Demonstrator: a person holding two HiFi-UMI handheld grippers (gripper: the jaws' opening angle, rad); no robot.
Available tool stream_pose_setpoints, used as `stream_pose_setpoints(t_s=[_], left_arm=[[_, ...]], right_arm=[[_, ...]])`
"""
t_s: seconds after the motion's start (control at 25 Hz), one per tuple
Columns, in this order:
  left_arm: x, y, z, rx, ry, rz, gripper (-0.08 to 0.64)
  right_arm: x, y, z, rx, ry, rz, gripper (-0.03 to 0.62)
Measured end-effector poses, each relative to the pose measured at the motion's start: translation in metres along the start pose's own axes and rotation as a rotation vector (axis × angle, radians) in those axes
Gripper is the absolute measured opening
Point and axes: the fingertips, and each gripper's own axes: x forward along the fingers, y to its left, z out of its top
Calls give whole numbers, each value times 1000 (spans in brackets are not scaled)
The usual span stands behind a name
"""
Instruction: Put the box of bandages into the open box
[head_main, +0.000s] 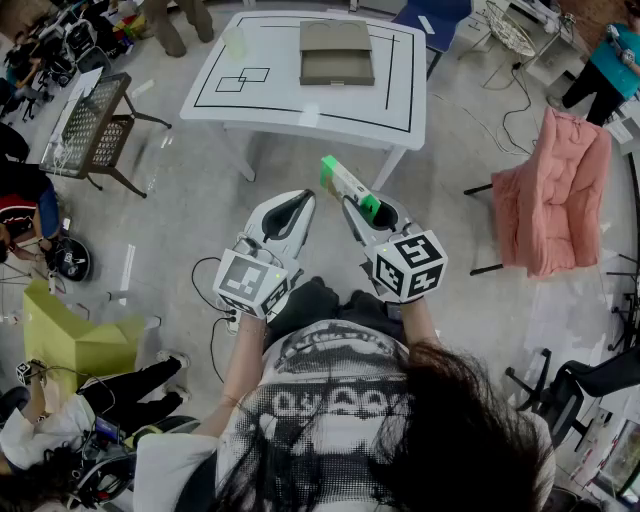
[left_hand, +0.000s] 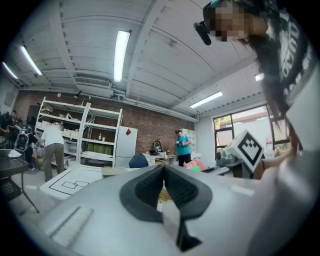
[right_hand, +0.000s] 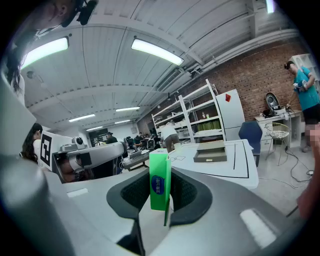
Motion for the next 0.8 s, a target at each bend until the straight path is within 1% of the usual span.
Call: stream_pose_setpoints(t_s=[0.2, 0.4, 0.8], left_arm=[[5, 13, -1, -1, 4, -8, 0], [6, 26, -4, -6, 11, -19, 0], [-1, 52, -15, -14, 32, -50, 0]], right_arm=[[14, -2, 4, 0, -1, -1, 89], [26, -2, 7, 30, -15, -8, 89], [47, 4, -1, 48, -9, -44, 91]])
